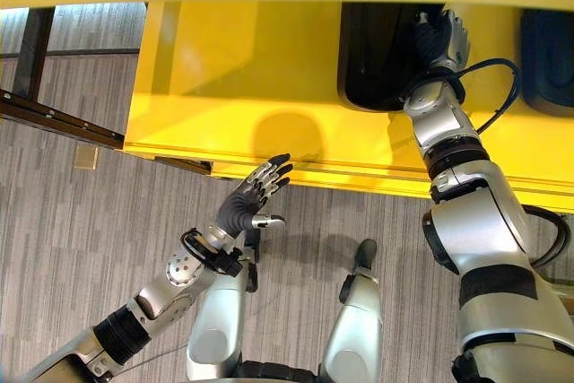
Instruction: Move parts from the plastic box to the shelf.
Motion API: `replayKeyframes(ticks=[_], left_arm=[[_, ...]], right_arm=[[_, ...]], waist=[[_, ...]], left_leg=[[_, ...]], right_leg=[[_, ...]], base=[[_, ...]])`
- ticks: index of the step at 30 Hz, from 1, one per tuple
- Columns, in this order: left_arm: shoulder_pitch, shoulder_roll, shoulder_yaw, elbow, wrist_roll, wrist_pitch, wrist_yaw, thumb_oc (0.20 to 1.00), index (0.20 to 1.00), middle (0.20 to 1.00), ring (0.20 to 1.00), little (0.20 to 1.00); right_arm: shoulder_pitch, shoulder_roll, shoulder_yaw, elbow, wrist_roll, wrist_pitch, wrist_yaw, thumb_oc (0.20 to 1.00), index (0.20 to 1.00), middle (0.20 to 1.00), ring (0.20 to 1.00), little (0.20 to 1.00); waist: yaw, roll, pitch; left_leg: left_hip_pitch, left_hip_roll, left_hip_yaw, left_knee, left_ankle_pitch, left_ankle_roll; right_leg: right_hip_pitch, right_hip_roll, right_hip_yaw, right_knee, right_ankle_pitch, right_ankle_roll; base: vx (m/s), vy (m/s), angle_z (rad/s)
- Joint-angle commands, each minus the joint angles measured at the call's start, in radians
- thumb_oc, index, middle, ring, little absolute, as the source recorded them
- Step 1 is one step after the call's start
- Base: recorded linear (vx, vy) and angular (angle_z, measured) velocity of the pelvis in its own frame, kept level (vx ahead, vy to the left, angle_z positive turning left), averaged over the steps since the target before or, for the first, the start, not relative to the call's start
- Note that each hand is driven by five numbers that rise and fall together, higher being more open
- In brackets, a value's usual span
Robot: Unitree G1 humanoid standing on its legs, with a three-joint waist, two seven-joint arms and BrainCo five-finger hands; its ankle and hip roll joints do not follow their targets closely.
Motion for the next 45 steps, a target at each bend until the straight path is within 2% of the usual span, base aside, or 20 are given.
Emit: replayKeyframes(ticks=[1,3,10,12,15,16,17,24,28,31,36,40,45], left_arm=[[-0.003,-0.025,-0.001,-0.062,0.008,-0.043,0.019,1.0,1.0,1.0,1.0,1.0],[-0.009,-0.029,-0.001,-0.063,0.013,-0.04,0.033,1.0,1.0,1.0,1.0,1.0],[-0.014,-0.051,-0.006,-0.081,-0.002,-0.022,0.03,1.0,1.0,1.0,1.0,1.0],[-0.016,-0.06,-0.015,-0.08,0.001,-0.022,0.037,1.0,1.0,1.0,1.0,1.0],[-0.021,-0.063,-0.025,-0.076,0.01,-0.025,0.056,1.0,1.0,1.0,1.0,1.0],[-0.029,-0.066,-0.028,-0.074,0.015,-0.024,0.067,1.0,1.0,1.0,1.0,1.0],[-0.029,-0.066,-0.028,-0.074,0.015,-0.024,0.067,1.0,1.0,1.0,1.0,1.0],[-0.028,-0.059,-0.034,-0.048,0.005,-0.057,0.05,1.0,1.0,1.0,1.0,1.0],[-0.025,-0.045,-0.037,-0.034,0.003,-0.078,0.03,1.0,1.0,1.0,1.0,1.0],[-0.021,-0.034,-0.036,-0.038,0.004,-0.082,0.024,1.0,1.0,1.0,1.0,1.0],[-0.015,-0.023,-0.035,-0.037,0.006,-0.096,0.015,1.0,1.0,1.0,1.0,1.0],[-0.015,-0.018,-0.031,-0.043,0.003,-0.09,0.01,1.0,1.0,1.0,1.0,1.0],[-0.013,-0.019,-0.038,-0.046,0.014,-0.09,0.014,1.0,1.0,1.0,1.0,1.0]], right_arm=[[-0.063,0.024,0.001,-0.018,0.087,-0.005,-0.081,0.2,0.2,0.2,0.2,0.2],[-0.062,0.038,-0.026,-0.017,0.136,-0.014,-0.074,0.2,0.2,0.2,0.2,0.2],[-0.052,0.063,-0.07,-0.026,0.125,-0.012,-0.117,0.2,0.2,0.2,0.2,0.2],[-0.051,0.068,-0.071,-0.028,0.068,-0.004,-0.146,0.2,0.2,0.2,0.2,0.2],[-0.054,0.069,-0.065,-0.03,0.044,0.002,-0.142,0.2,0.2,0.2,0.2,0.2],[-0.064,0.069,-0.045,-0.028,-0.031,0.005,-0.145,0.2,0.2,0.2,0.2,0.2],[-0.064,0.069,-0.045,-0.028,-0.031,0.005,-0.145,0.2,0.2,0.2,0.2,0.2],[-0.087,0.045,0.059,-0.03,-0.272,0.05,-0.157,0.2,0.2,0.2,0.2,0.2],[-0.098,0.02,0.123,-0.011,-0.343,0.074,-0.173,0.2,0.2,0.2,0.2,0.2],[-0.104,0.006,0.142,0.001,-0.336,0.089,-0.173,0.2,0.2,0.2,0.2,0.2],[-0.104,0.001,0.138,0.034,-0.24,0.1,-0.19,0.2,0.2,0.2,0.2,0.2],[-0.106,-0.007,0.129,0.052,-0.282,0.103,-0.193,0.2,0.2,0.2,0.2,0.2],[-0.102,-0.016,0.124,0.079,-0.223,0.131,-0.209,0.2,0.2,0.2,0.2,0.2]], waist=[[0.026,0.01,0.008],[0.024,0.013,0.008],[0.02,0.027,0.008],[0.018,0.028,0.008],[0.017,0.028,0.008],[0.019,0.027,0.008],[0.019,0.027,0.008],[0.028,0.02,0.008],[0.034,0.015,0.008],[0.038,0.012,0.008],[0.044,0.007,0.008],[0.046,0.008,0.008],[0.044,0.008,0.008]], left_leg=[[0.008,-0.059,0.043,0.042,-0.035,0.06],[0.008,-0.061,0.044,0.042,-0.036,0.059],[0.011,-0.066,0.048,0.038,-0.035,0.059],[0.012,-0.066,0.051,0.032,-0.032,0.059],[0.013,-0.066,0.051,0.029,-0.031,0.059],[0.01,-0.064,0.049,0.031,-0.03,0.058],[0.01,-0.064,0.049,0.031,-0.03,0.058],[0.006,-0.063,0.046,0.026,-0.022,0.059],[-0.002,-0.06,0.042,0.024,-0.018,0.059],[-0.006,-0.059,0.039,0.023,-0.016,0.061],[-0.01,-0.055,0.038,0.018,-0.014,0.061],[-0.01,-0.055,0.037,0.015,-0.012,0.06],[-0.008,-0.051,0.042,0.011,-0.011,0.059]], right_leg=[[-0.017,0.054,-0.075,0.137,-0.068,-0.08],[-0.021,0.052,-0.074,0.142,-0.07,-0.08],[-0.027,0.05,-0.072,0.149,-0.075,-0.083],[-0.032,0.05,-0.071,0.153,-0.075,-0.082],[-0.033,0.049,-0.071,0.152,-0.073,-0.079],[-0.034,0.048,-0.072,0.153,-0.072,-0.079],[-0.034,0.048,-0.072,0.153,-0.072,-0.079],[-0.031,0.048,-0.081,0.142,-0.063,-0.075],[-0.032,0.05,-0.086,0.135,-0.057,-0.071],[-0.032,0.052,-0.089,0.13,-0.054,-0.07],[-0.03,0.054,-0.096,0.123,-0.052,-0.069],[-0.027,0.054,-0.099,0.118,-0.052,-0.069],[-0.023,0.054,-0.101,0.112,-0.049,-0.067]], base=[[0.01,0.03,0.01],[0.0,0.046,0.0],[0.01,0.048,0.02],[0.0,0.051,0.02],[0.0,0.011,0.0],[0.0,0.0,0.0],[0.0,0.0,0.0],[0.0,0.0,0.0],[0.0,0.0,0.0],[-0.01,-0.008,0.01],[-0.02,-0.024,0.05],[0.0,0.0,0.0],[0.0,0.0,0.0]])
